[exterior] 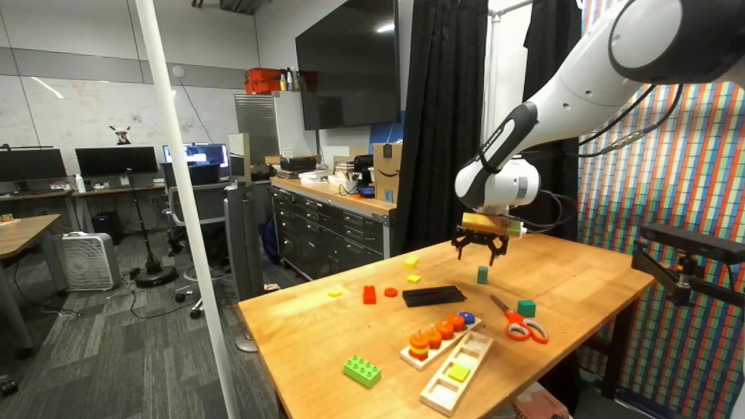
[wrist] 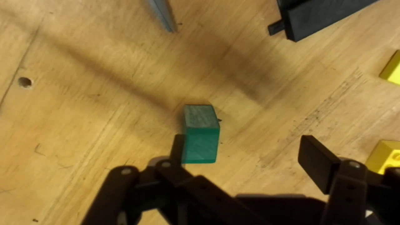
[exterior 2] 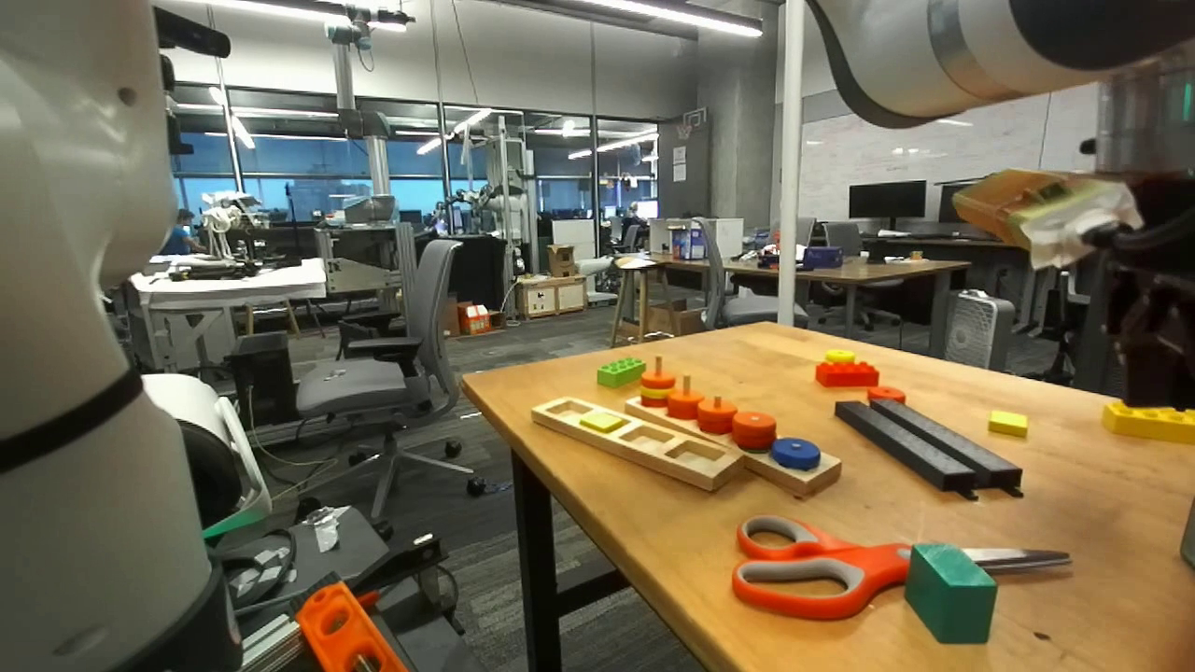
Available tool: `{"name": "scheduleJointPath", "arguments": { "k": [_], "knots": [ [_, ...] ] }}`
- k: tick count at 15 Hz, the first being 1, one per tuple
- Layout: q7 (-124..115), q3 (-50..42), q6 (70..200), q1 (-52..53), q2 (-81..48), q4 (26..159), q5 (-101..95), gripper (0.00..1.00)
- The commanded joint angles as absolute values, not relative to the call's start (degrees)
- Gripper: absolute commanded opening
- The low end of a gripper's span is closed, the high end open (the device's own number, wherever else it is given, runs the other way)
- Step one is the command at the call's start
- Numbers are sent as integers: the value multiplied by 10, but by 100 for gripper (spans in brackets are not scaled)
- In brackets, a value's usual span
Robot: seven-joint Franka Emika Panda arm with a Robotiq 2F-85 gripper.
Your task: Remove the green square from the wooden object.
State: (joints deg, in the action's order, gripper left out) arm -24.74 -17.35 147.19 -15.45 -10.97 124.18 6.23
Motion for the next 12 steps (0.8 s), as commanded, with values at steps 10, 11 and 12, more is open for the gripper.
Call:
{"name": "scheduleJointPath", "arguments": {
  "k": [10, 11, 12],
  "knots": [
    [-120, -70, 1258, -100, 309, 1496, -78, 100],
    [-102, -58, 1224, -92, 342, 1505, -75, 100],
    [-86, -48, 1188, -84, 375, 1511, -72, 100]
  ]
}}
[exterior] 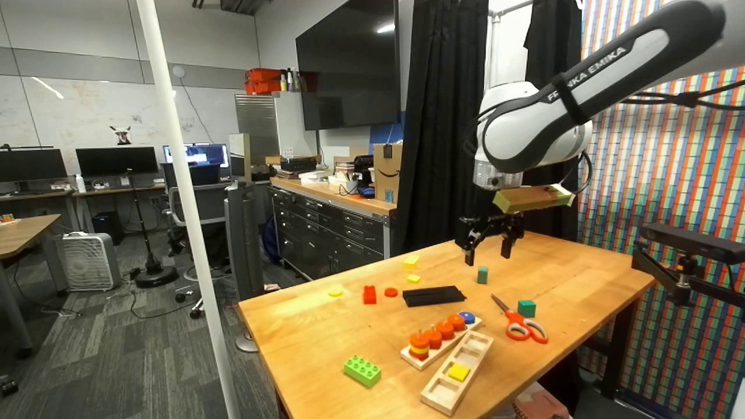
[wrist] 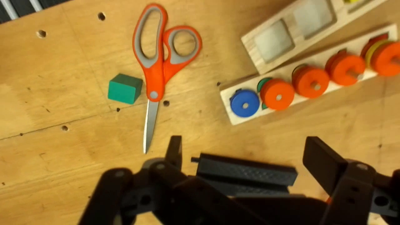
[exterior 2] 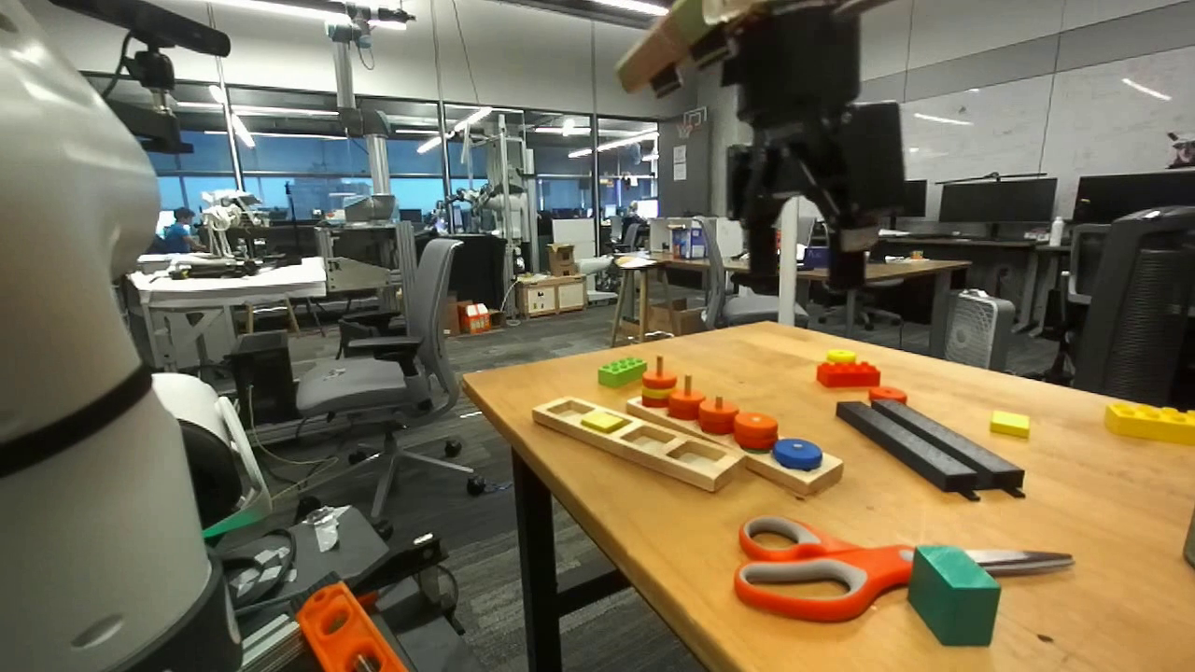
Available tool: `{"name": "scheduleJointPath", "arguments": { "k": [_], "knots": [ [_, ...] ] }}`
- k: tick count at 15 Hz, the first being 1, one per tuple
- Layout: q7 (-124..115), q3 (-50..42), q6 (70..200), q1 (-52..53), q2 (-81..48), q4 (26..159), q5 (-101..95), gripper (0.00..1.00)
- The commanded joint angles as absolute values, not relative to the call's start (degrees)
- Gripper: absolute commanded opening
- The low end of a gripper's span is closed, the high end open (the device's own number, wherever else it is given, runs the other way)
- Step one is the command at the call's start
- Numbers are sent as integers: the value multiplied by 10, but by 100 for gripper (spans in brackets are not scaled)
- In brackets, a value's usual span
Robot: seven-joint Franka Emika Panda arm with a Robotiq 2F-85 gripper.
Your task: Remove the green square from the wooden object.
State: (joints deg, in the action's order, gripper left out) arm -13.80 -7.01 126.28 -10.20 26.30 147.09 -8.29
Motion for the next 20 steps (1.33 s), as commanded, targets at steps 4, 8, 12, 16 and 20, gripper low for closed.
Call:
{"name": "scheduleJointPath", "arguments": {
  "k": [4, 8, 12, 16, 20],
  "knots": [
    [-59, -19, 1025, -51, 500, 1501, -49, 100],
    [-52, -15, 921, -39, 578, 1488, -41, 100],
    [-59, -14, 926, -44, 576, 1490, -50, 100],
    [-58, -14, 925, -44, 575, 1492, -50, 100],
    [-57, -14, 925, -44, 575, 1493, -50, 100]
  ]
}}
